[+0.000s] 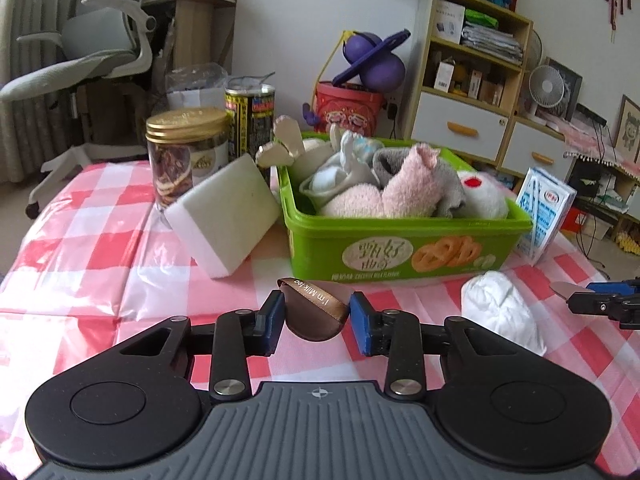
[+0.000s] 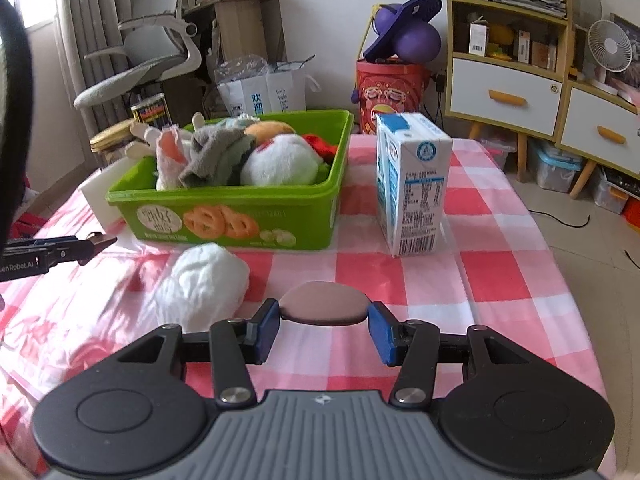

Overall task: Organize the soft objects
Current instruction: 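Carry the brown puff into the green bin and open both tools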

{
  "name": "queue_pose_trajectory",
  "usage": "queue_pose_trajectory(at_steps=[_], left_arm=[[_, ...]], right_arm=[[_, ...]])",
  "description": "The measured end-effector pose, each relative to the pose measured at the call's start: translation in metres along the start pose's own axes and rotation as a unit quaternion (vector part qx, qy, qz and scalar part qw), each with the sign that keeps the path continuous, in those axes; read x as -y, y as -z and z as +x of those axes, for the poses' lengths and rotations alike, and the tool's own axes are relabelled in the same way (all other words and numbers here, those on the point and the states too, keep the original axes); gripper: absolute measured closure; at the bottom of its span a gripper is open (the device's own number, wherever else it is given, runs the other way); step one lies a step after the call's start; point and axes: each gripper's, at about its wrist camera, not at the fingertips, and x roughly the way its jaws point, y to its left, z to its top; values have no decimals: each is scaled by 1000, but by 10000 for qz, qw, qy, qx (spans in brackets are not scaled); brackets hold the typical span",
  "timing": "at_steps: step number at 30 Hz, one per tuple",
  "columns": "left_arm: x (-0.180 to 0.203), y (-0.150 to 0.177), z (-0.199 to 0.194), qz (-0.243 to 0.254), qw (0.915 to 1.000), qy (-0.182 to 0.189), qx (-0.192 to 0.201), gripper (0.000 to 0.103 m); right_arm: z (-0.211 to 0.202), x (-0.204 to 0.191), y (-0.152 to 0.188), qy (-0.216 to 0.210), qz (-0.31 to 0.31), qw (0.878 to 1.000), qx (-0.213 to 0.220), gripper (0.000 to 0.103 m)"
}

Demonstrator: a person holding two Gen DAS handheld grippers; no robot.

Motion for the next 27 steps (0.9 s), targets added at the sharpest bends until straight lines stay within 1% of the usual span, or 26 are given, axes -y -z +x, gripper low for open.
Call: queue_pose_trajectory(at_steps=[5,11,15,19,24,27], left_arm=[[-1,-9,-11,-98,9996,68,257,69],[2,-22,-20,-275,9976,182,607,69],[4,-31,-18,-431,9959,213,767,69],[8,-39,-5,-512,9955,144,790,69],[11,-52,19,-414,9972,81,615,69],[10,-56,31,-352,9979,110,532,68]], right_arm=[[-6,-2,-9,-142,300,9992,206,81],[-13,-11,-25,-320,567,9962,573,81],[-10,-21,-37,-399,653,9942,761,81],[1,-34,-50,-425,703,9929,865,81],[21,-46,-69,-394,780,9929,802,81],[33,-51,-79,-423,767,9928,819,81]])
